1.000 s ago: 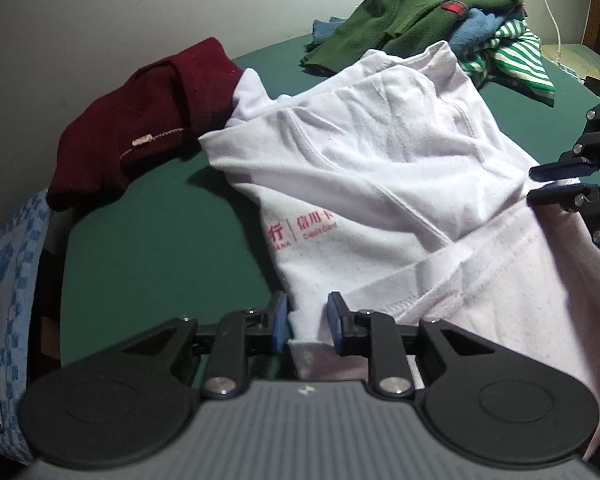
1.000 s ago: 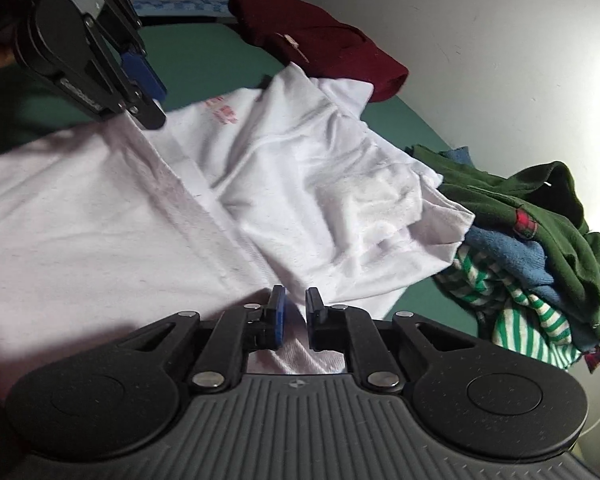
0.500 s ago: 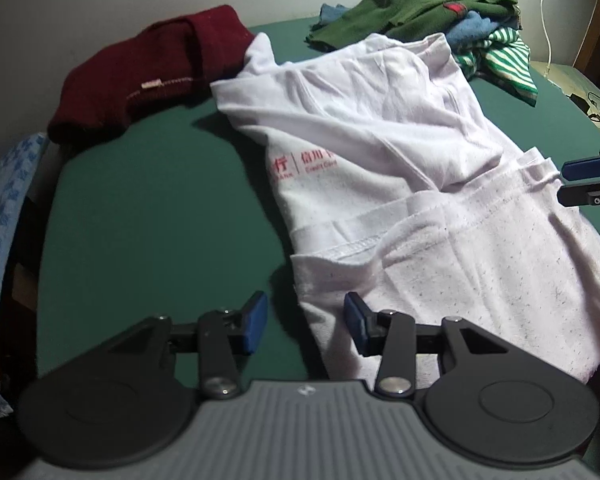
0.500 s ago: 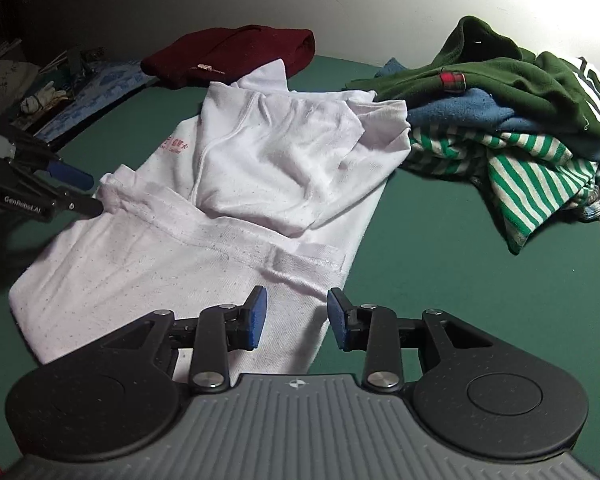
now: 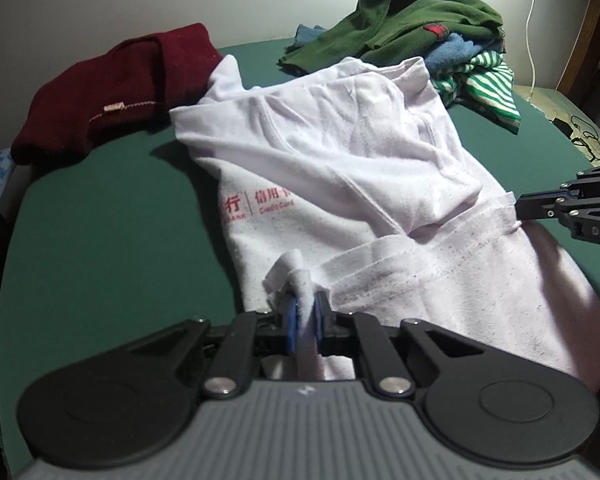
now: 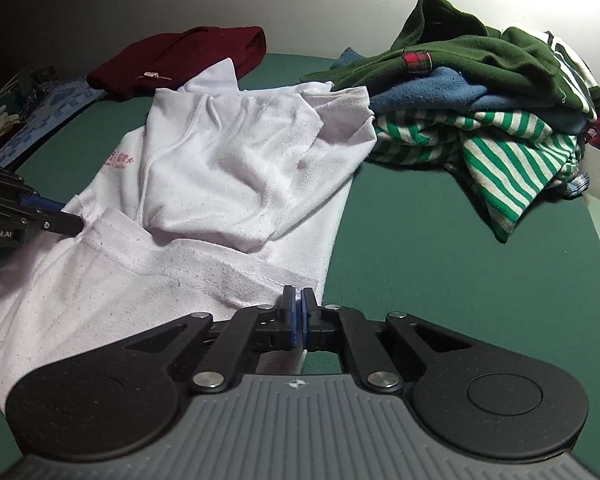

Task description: Fold clothes

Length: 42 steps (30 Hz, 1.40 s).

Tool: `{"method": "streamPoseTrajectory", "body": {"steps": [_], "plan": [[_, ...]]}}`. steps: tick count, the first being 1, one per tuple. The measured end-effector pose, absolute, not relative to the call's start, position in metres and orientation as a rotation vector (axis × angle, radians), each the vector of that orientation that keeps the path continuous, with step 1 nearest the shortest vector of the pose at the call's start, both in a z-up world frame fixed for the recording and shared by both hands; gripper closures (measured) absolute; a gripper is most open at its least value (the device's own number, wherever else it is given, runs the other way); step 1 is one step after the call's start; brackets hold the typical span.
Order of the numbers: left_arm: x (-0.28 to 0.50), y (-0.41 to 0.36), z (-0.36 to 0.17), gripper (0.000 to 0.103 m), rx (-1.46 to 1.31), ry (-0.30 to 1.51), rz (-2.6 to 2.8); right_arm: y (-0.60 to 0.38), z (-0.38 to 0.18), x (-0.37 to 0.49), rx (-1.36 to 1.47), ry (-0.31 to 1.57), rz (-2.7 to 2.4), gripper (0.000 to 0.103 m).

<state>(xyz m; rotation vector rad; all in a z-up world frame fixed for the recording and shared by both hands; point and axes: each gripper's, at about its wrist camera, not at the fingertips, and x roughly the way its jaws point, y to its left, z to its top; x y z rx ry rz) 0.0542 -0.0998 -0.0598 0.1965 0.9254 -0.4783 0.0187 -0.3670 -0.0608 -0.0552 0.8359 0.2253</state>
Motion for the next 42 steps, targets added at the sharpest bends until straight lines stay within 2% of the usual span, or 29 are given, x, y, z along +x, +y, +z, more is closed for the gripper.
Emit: {"method": "streamPoseTrajectory", "body": {"steps": [2,3,5,6,8,9,12,13,15,16,17,19,21,23,24,31,37,42], "plan": [[0.054,-0.095,-0.056,0.090,0.181,0.924,-0.487,-0.369,-0.056,0.017,-0.025,0.817,0.227,0.084],[0.053,-0.093,-0.054,0.087,0.180,0.921,-0.492,-0.367,-0.055,0.017,-0.034,0.812,0.231,0.066],[0.051,-0.092,-0.051,0.067,0.193,0.904,-0.494,-0.362,-0.055,0.017,-0.051,0.811,0.240,0.057],[0.049,-0.091,-0.049,0.065,0.200,0.895,-0.494,-0.360,-0.057,0.018,-0.060,0.814,0.244,0.058],[0.050,-0.091,-0.051,0.064,0.203,0.902,-0.500,-0.355,-0.060,0.019,-0.076,0.821,0.252,0.068],[0.051,-0.091,-0.052,0.066,0.205,0.907,-0.503,-0.353,-0.061,0.020,-0.085,0.825,0.256,0.079],[0.055,-0.092,-0.056,0.080,0.190,0.919,-0.507,-0.348,-0.062,0.020,-0.125,0.821,0.245,0.098],[0.057,-0.092,-0.055,0.086,0.181,0.914,-0.508,-0.349,-0.060,0.020,-0.125,0.809,0.237,0.098],[0.059,-0.095,-0.055,0.086,0.187,0.905,-0.497,-0.351,-0.060,0.022,-0.128,0.809,0.207,0.099],[0.060,-0.097,-0.057,0.083,0.212,0.902,-0.482,-0.352,-0.063,0.024,-0.132,0.816,0.194,0.099],[0.061,-0.097,-0.060,0.074,0.228,0.900,-0.470,-0.353,-0.065,0.026,-0.136,0.822,0.182,0.099],[0.060,-0.095,-0.061,0.068,0.247,0.896,-0.454,-0.352,-0.071,0.028,-0.144,0.814,0.172,0.099],[0.057,-0.091,-0.055,0.068,0.257,0.884,-0.445,-0.349,-0.066,0.025,-0.155,0.797,0.181,0.096],[0.050,-0.086,-0.046,0.067,0.270,0.859,-0.431,-0.350,-0.057,0.020,-0.147,0.766,0.178,0.086],[0.046,-0.083,-0.040,0.066,0.277,0.842,-0.420,-0.351,-0.051,0.015,-0.148,0.748,0.178,0.085],[-0.008,-0.078,-0.011,0.064,0.272,0.770,-0.445,-0.345,-0.026,-0.044,-0.182,0.775,0.306,0.085],[-0.049,-0.100,-0.051,0.064,0.325,0.882,-0.537,-0.327,-0.055,-0.084,-0.229,0.896,0.329,0.086],[-0.056,-0.092,-0.060,0.057,0.360,0.881,-0.530,-0.336,-0.056,-0.085,-0.190,0.948,0.265,0.086]]}}
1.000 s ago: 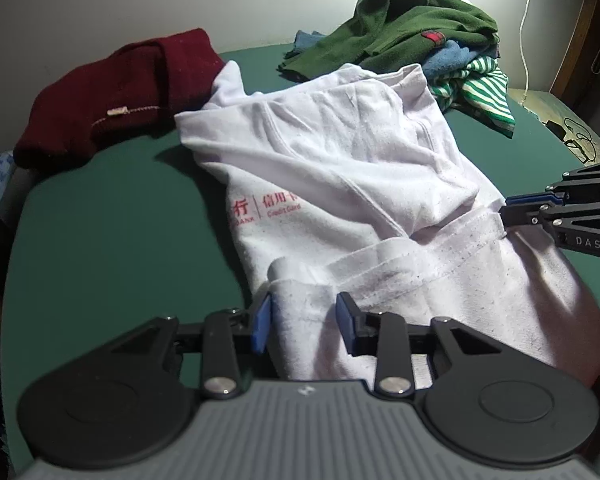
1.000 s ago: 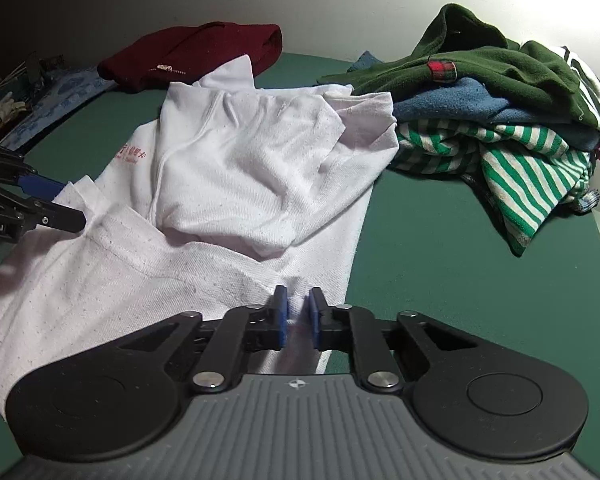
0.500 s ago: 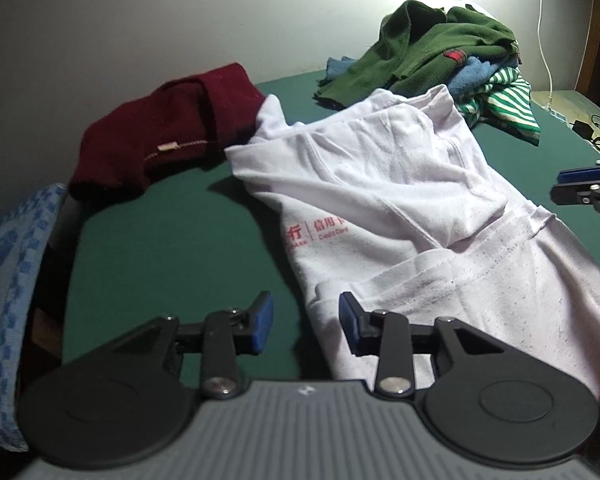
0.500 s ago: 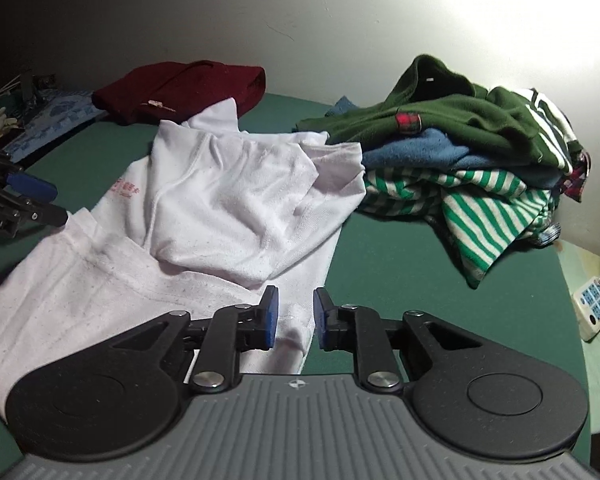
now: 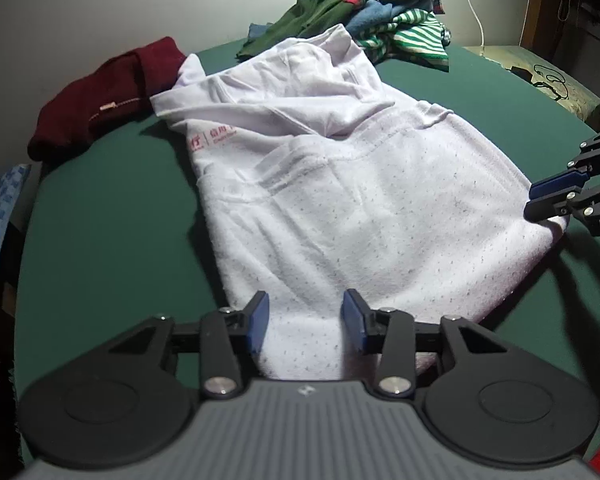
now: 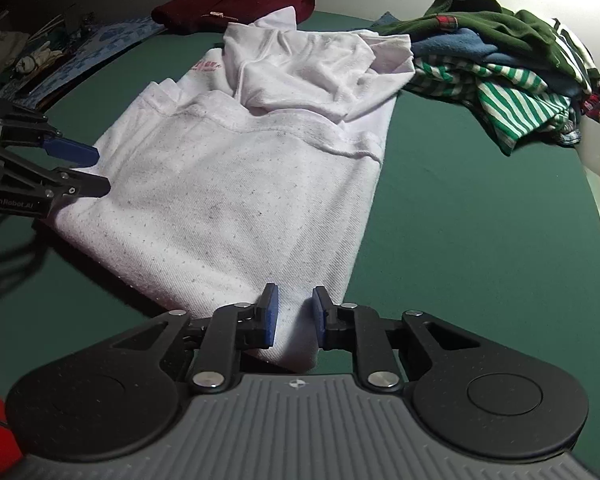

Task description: Fold clothes

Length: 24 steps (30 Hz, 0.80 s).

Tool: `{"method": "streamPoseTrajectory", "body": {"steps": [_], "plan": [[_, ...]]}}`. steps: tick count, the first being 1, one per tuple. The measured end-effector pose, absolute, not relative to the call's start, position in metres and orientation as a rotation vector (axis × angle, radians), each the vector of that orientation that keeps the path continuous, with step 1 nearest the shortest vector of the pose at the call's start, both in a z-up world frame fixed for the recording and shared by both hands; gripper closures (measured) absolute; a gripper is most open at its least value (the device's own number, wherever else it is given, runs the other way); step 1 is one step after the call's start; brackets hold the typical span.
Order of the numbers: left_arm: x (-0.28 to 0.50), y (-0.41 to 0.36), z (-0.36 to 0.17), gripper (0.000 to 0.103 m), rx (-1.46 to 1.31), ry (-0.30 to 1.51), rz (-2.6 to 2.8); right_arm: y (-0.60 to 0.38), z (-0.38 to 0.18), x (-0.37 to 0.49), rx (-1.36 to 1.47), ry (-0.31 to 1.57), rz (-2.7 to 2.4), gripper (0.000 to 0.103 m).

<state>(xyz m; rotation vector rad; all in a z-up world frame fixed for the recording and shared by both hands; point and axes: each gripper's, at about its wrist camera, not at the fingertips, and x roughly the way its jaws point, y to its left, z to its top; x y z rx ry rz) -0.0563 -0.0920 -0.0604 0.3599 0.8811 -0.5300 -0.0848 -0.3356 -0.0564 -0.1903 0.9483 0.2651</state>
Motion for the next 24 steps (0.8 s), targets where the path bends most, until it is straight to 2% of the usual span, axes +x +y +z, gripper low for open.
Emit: {"method": "streamPoseTrajectory", "body": {"steps": [2,6,9,13,17,20,21,23,24], "plan": [[-0.053,-0.092,-0.051,0.063,0.365,0.863,-0.538,-0.339,-0.057,-0.085,-0.175,0.967,0.241,0.086],[-0.041,-0.102,-0.045,0.061,0.381,0.830,-0.547,-0.328,-0.042,-0.065,-0.171,0.885,0.264,0.085],[-0.027,-0.108,-0.055,0.061,0.400,0.842,-0.543,-0.323,-0.052,-0.036,-0.163,0.902,0.239,0.085],[-0.012,-0.104,-0.062,0.046,0.393,0.864,-0.537,-0.339,-0.059,-0.012,-0.119,0.944,0.194,0.085],[0.011,-0.098,-0.055,0.050,0.384,0.871,-0.536,-0.355,-0.057,0.007,-0.072,0.978,0.194,0.085],[0.037,-0.092,-0.047,0.049,0.315,0.883,-0.554,-0.361,-0.049,0.028,-0.040,0.974,0.212,0.079],[0.046,-0.090,-0.044,0.047,0.292,0.887,-0.560,-0.364,-0.047,0.035,-0.029,0.972,0.218,0.074],[0.064,-0.088,-0.041,0.035,0.254,0.884,-0.540,-0.370,-0.043,0.052,0.013,0.966,0.220,0.065],[0.073,-0.087,-0.040,0.036,0.235,0.882,-0.529,-0.374,-0.041,0.062,0.042,0.961,0.217,0.064]]}}
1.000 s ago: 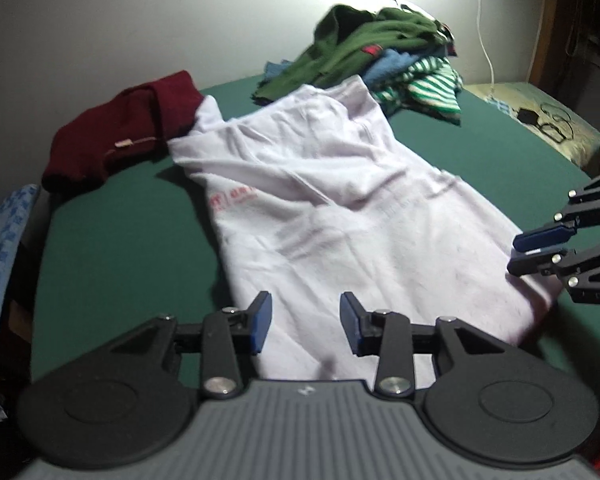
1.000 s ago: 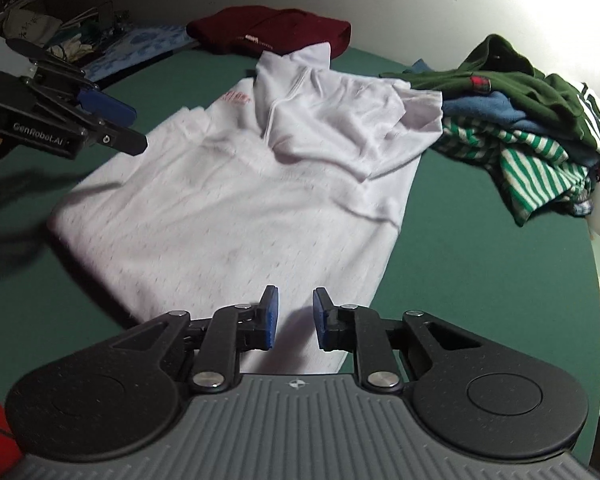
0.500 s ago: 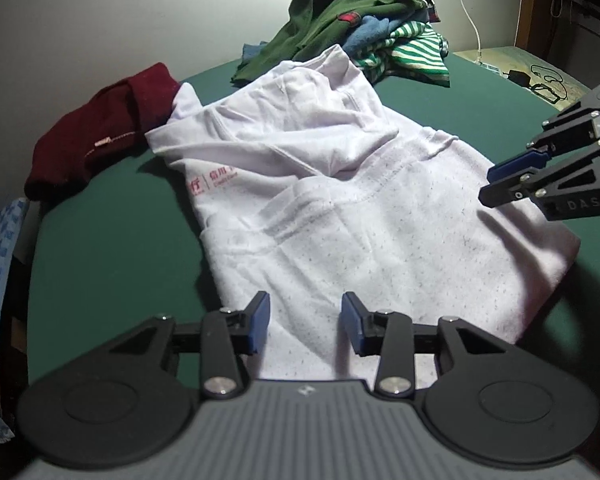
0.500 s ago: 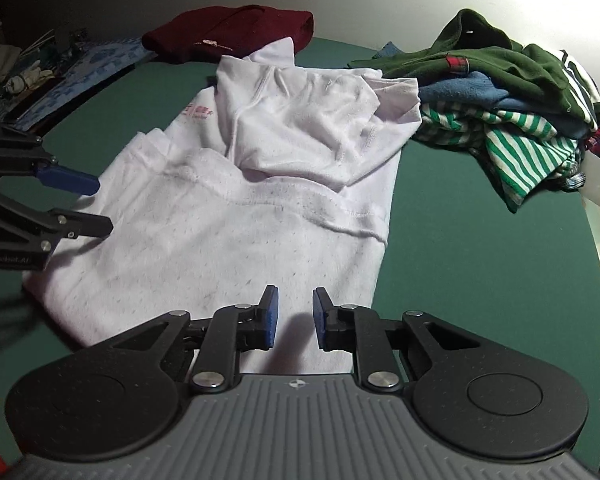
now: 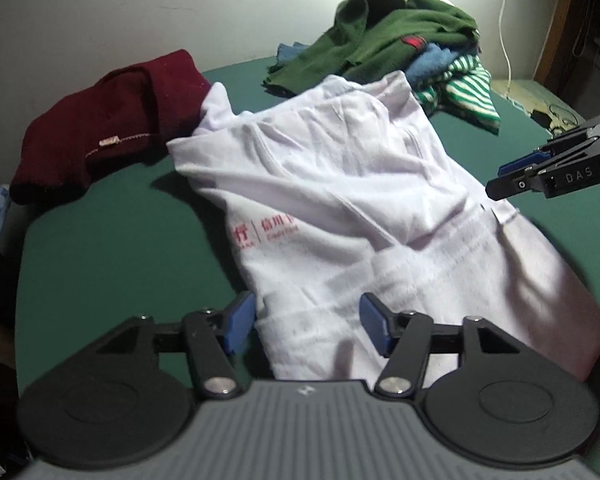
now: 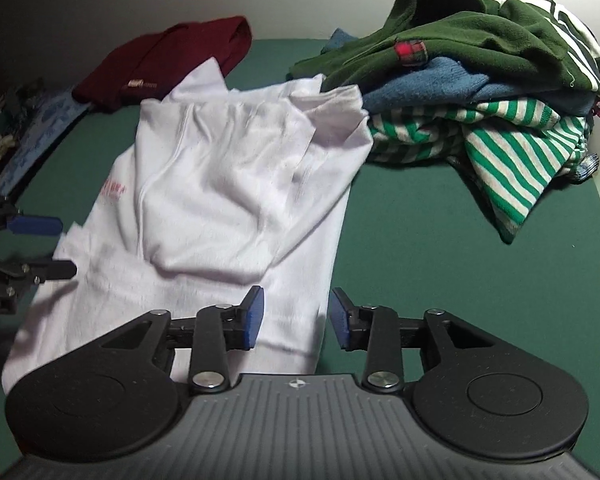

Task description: Fold clothes

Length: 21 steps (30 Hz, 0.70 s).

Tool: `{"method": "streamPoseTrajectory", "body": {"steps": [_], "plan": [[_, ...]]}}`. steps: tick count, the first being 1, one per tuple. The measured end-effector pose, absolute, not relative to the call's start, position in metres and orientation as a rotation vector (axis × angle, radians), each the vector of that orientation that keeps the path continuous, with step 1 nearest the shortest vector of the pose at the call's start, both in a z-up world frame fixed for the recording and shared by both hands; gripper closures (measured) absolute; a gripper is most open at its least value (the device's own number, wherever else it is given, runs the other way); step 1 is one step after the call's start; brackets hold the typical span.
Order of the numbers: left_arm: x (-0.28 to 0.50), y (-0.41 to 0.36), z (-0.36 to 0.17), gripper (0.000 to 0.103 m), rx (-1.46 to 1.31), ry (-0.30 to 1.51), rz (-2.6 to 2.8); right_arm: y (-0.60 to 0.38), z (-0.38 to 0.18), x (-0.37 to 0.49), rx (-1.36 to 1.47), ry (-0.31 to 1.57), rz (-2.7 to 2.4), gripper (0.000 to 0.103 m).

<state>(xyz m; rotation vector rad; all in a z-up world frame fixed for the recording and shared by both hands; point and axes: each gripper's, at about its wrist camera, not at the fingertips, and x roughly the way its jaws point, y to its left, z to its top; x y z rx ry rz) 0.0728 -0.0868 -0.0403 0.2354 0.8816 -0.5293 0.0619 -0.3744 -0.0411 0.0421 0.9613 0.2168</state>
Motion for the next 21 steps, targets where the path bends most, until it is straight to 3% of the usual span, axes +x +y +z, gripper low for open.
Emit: {"method": "streamPoseTrajectory", "body": {"steps": [5,21], "plan": [[0.118,-0.082,-0.050,0.043,0.163,0.925,-0.470,-0.388,-0.046,0.111,0.143,0.992,0.198,0.061],[0.211,-0.096,-0.065,0.040,0.165,0.947,-0.450,-0.372,-0.064,0.184,0.134,1.006,0.210,0.057]]}}
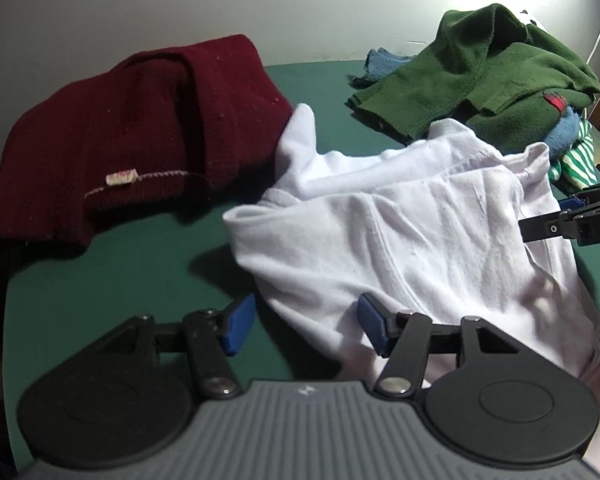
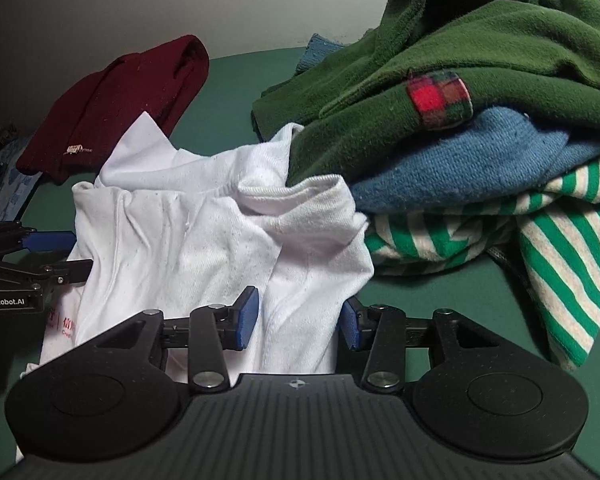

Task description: Fold clothes

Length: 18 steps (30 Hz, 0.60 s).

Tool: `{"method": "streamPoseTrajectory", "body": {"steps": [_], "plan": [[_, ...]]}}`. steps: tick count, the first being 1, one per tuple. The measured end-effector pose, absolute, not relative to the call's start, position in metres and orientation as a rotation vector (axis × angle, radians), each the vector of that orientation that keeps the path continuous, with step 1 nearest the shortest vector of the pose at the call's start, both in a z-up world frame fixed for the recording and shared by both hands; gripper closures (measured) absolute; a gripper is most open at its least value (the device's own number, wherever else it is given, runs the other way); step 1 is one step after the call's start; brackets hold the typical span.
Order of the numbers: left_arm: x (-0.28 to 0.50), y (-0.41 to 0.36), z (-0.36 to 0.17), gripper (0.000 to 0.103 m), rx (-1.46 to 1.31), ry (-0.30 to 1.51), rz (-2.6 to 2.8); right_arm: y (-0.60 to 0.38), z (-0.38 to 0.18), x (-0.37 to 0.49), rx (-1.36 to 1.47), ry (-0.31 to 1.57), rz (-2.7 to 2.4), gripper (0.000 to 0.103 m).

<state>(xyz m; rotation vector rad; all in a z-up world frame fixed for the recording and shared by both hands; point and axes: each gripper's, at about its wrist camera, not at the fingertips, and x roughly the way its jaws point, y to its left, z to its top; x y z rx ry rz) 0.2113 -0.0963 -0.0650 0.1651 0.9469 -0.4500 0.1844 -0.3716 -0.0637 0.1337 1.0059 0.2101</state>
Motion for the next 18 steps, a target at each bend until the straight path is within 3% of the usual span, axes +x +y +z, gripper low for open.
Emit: {"method": "streamPoseTrajectory", "body": {"steps": [18], "plan": [[0.247,-0.097,-0.073,0.019,0.197,0.898,-0.509,-0.380,-0.050,0.198,0.034,0.964,0.211,0.058]]}}
